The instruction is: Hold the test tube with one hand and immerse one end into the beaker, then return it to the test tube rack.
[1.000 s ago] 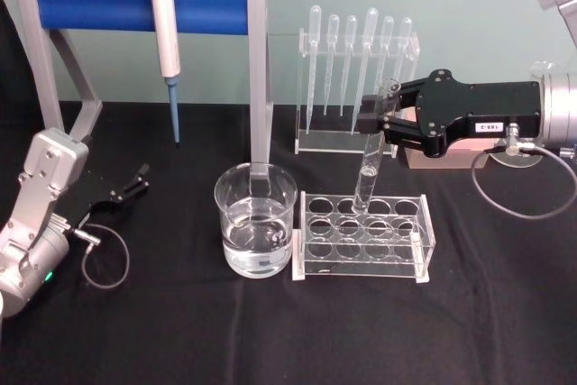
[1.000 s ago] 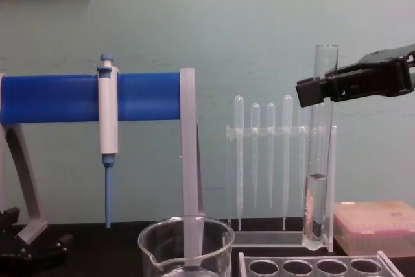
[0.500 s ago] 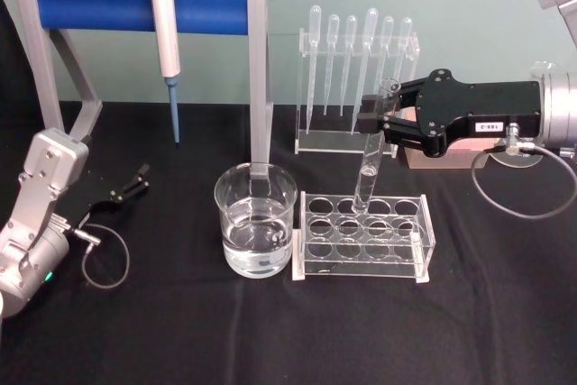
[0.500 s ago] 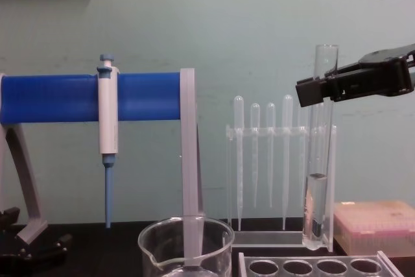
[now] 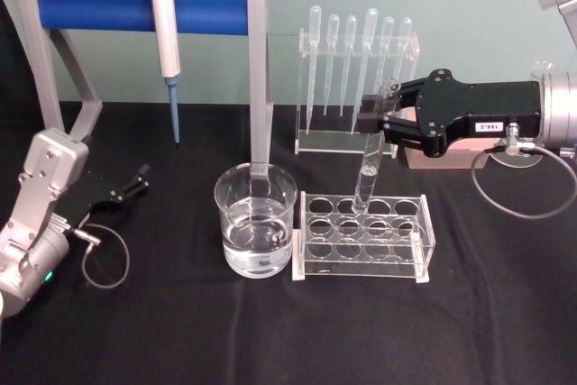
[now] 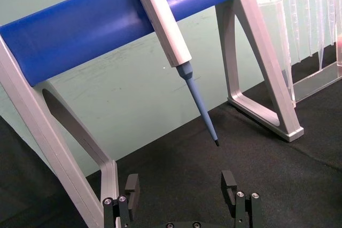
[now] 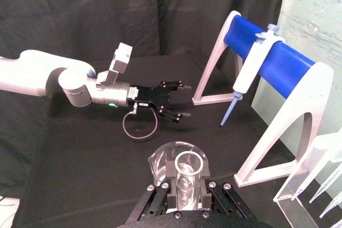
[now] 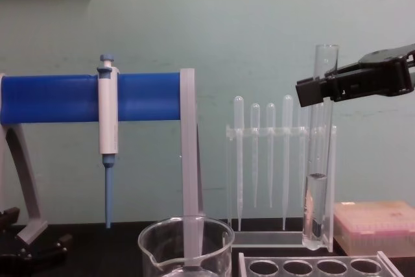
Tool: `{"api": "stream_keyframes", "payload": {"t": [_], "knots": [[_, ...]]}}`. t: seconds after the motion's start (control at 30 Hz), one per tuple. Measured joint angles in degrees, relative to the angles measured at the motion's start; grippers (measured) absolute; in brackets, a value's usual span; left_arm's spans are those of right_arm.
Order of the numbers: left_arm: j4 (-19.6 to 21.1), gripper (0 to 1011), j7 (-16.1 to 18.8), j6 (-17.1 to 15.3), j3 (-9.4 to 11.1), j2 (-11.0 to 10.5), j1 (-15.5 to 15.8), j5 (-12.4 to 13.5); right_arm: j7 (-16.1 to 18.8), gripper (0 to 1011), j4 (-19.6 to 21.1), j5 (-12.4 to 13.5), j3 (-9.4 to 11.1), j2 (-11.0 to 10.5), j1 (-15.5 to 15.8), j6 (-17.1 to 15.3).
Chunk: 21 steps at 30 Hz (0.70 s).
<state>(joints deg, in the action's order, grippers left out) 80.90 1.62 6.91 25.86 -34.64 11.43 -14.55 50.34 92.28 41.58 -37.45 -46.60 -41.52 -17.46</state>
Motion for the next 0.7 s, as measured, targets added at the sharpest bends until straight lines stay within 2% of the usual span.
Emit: {"api": "stream_keyframes", "payload": {"t": [0.7], "knots": [[0.0, 1000, 0.0, 0.0, 0.0, 0.0, 0.0, 0.0, 0.0, 241, 0.0, 0.0, 0.0, 0.0, 0.0, 0.0]]}}
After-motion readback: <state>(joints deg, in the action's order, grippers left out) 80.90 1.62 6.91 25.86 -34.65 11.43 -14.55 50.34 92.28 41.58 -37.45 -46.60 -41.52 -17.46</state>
